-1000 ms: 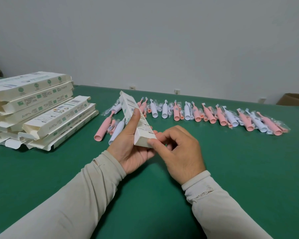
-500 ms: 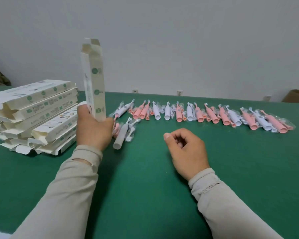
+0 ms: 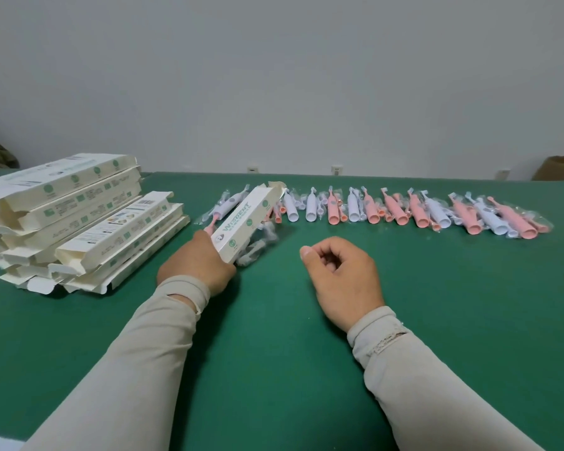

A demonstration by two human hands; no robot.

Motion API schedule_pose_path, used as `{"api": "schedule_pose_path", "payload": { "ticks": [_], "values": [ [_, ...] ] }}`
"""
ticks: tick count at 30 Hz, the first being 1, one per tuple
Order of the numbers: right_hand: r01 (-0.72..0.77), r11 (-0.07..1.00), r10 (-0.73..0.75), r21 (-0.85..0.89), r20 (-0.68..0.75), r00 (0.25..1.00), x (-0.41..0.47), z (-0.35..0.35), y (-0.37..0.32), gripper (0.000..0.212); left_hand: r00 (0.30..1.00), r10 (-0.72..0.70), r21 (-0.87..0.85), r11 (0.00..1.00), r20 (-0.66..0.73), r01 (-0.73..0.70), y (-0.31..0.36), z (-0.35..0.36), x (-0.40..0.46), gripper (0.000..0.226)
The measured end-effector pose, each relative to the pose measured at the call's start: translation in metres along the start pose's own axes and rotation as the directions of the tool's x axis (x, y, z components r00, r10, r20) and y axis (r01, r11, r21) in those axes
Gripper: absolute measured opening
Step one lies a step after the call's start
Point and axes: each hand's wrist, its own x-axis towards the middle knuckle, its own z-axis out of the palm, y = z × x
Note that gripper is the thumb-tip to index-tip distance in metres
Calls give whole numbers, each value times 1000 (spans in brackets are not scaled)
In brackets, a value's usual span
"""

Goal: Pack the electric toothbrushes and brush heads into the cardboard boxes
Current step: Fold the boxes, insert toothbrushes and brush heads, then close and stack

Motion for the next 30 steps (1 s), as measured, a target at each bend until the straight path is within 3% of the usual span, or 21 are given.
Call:
{"api": "schedule_pose_path", "payload": {
  "ticks": [3, 9, 12, 18, 23, 27, 30],
  "values": [
    [10, 1000, -8, 20, -81, 997, 5, -7, -4, 24, 993, 99, -31, 995, 59, -97, -3, 0, -2, 74],
    [-63, 991, 104, 120, -375, 921, 27, -36, -2, 27, 939, 306, -119, 950, 159, -289, 20, 14, -20, 40],
    [-140, 979, 194, 151, -445, 874, 32, -44, 6, 31, 945, 316, -185, 937, 86, -297, 29, 14, -23, 38],
    [-223, 968, 250, 115, -383, 889, 29, -39, 17, 35, 978, 162, -354, 914, -133, -200, 20, 8, -14, 43],
    [-222, 970, 241, 94, -331, 912, 26, -31, 14, 34, 956, 110, -254, 950, -272, -182, 26, 16, -7, 48],
    [-232, 966, 258, 115, -337, 905, 27, -33, 14, 34, 966, 146, -135, 975, -212, -176, 29, 21, -4, 47],
    [-249, 961, 277, 123, -345, 897, 28, -35, 14, 34, 961, 238, -125, 959, -139, -255, 30, 24, -8, 39]
  ]
}}
